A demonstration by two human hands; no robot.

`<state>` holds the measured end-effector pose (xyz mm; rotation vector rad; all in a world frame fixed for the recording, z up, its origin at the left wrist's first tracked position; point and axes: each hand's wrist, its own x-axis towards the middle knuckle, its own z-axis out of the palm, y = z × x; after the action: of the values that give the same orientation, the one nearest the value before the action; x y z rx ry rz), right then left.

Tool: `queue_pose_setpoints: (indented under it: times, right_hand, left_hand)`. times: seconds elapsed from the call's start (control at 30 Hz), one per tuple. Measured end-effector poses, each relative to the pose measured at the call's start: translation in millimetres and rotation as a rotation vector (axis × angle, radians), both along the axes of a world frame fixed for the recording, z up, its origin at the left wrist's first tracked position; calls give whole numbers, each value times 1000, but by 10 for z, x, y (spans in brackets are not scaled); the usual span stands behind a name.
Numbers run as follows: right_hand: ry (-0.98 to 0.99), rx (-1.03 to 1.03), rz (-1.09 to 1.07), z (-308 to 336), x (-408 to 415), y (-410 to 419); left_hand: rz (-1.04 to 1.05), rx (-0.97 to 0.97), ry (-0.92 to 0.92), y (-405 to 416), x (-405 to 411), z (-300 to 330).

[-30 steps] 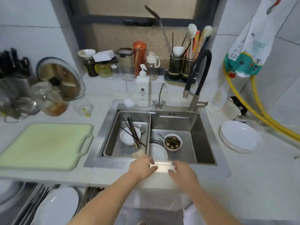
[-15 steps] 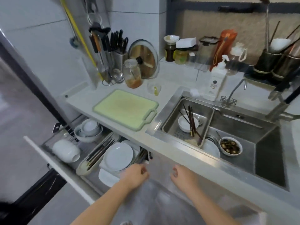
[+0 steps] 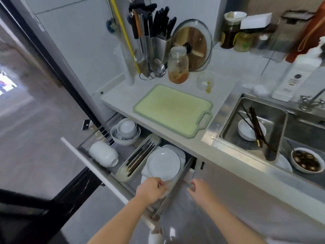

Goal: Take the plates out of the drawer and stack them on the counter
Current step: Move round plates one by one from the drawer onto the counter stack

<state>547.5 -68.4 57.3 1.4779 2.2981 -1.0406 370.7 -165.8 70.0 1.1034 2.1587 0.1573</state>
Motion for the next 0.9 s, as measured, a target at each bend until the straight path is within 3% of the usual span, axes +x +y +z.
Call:
queue_pose_setpoints:
  times: [0.33,0.63,0.9]
  right_hand:
    - [-74,-72,-172,-413,-894,-77]
    - [-76,-168,-416,-862,-1430,105]
    - [-273,-131,-446,-1257,-1665,443]
  left_hand:
    - [-98,-90,-66,276,-1020,-470]
    - [-97,-213,-92,665,-1469,-1032]
    - [-22,-211,-18,890,-1639,-1524]
